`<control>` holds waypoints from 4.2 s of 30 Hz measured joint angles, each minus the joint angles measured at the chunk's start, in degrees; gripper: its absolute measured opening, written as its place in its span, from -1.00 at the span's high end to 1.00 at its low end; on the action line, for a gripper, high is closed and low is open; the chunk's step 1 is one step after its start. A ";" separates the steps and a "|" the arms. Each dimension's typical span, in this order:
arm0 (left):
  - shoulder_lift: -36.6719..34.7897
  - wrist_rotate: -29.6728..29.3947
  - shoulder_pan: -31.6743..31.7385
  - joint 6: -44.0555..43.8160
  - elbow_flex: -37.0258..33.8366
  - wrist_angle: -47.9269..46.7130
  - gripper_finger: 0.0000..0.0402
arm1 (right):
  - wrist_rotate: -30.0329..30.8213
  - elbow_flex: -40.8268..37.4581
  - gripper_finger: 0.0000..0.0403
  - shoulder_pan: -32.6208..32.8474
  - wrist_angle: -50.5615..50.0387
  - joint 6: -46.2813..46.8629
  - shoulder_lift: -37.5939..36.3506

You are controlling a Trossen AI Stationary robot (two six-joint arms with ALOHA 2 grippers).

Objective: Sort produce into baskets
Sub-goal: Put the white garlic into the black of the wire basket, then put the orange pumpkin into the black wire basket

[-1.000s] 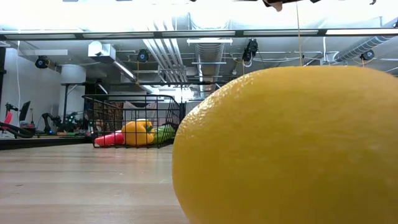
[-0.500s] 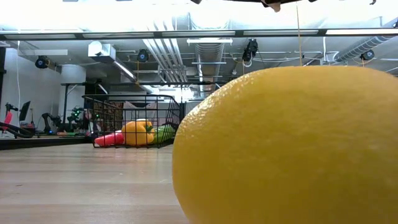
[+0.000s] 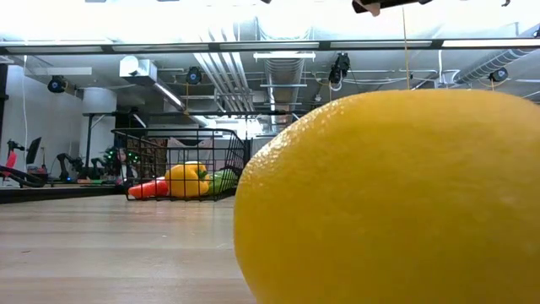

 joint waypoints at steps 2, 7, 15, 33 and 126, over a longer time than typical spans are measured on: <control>0.00 0.00 0.00 0.00 0.00 0.05 0.20 | -0.03 0.07 0.15 0.00 -0.32 0.25 -0.30; -0.08 -0.04 0.06 -0.02 0.02 0.21 0.23 | -0.18 0.15 -0.01 0.00 -2.85 4.04 -2.02; -0.98 -5.64 0.33 0.00 0.09 -5.66 0.23 | -2.12 0.24 -0.18 0.15 -10.65 13.48 -5.76; -12.13 4.91 31.50 -8.06 2.72 -55.11 0.23 | -1.73 0.24 -0.33 0.00 -11.98 19.64 -7.05; 7.58 1.48 -11.98 -26.77 2.75 -18.44 0.99 | -13.77 -5.33 -0.79 5.43 15.56 18.41 13.57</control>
